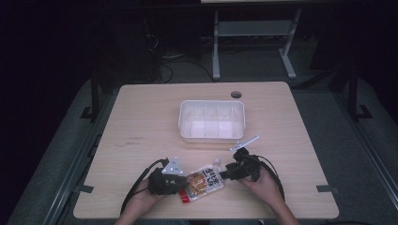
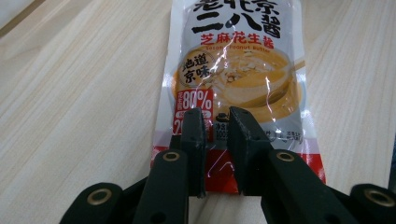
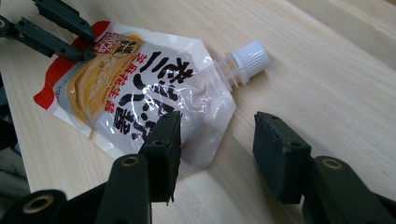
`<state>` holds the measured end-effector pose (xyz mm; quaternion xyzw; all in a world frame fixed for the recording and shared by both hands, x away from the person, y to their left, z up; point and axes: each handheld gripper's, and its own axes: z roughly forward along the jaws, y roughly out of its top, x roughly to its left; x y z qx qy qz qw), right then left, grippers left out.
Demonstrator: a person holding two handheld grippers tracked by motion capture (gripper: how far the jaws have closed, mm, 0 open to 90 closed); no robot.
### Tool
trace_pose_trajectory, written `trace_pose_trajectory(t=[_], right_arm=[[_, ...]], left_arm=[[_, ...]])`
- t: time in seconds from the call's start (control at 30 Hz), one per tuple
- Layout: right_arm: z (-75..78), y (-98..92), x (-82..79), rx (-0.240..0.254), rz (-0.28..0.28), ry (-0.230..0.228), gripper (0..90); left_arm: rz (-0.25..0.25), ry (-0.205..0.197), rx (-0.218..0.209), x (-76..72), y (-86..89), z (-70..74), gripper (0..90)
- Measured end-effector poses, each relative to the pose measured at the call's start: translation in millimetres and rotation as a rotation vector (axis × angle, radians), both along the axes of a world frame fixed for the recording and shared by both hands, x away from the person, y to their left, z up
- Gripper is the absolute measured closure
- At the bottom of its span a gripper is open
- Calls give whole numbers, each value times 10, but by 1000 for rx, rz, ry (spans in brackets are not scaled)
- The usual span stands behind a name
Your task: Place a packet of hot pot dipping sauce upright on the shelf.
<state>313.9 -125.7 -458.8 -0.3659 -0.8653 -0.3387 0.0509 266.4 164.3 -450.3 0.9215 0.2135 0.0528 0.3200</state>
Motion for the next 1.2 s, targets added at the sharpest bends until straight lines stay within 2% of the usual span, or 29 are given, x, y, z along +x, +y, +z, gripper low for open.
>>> trace_pose_trajectory(t=[0.27,0.63,0.9,1.07,1.13,1.2], right_arm=[[-24,22,-5,25,11,23,506],[-63,51,-12,90,20,67,514],[-80,59,-11,116,-15,89,547],[-57,49,-18,106,-27,109,553],[-1,1,-87,80,-45,108,552],[20,-60,-161,95,-56,115,557]], left_arm=[[-3,5,12,-4,-17,-18,782],[-4,-10,24,-22,-42,-31,785],[-5,-15,33,-27,-56,-33,787],[-3,-17,34,-30,-59,-34,787],[-4,-21,39,-35,-62,-33,787],[-4,-19,38,-33,-61,-33,787]])
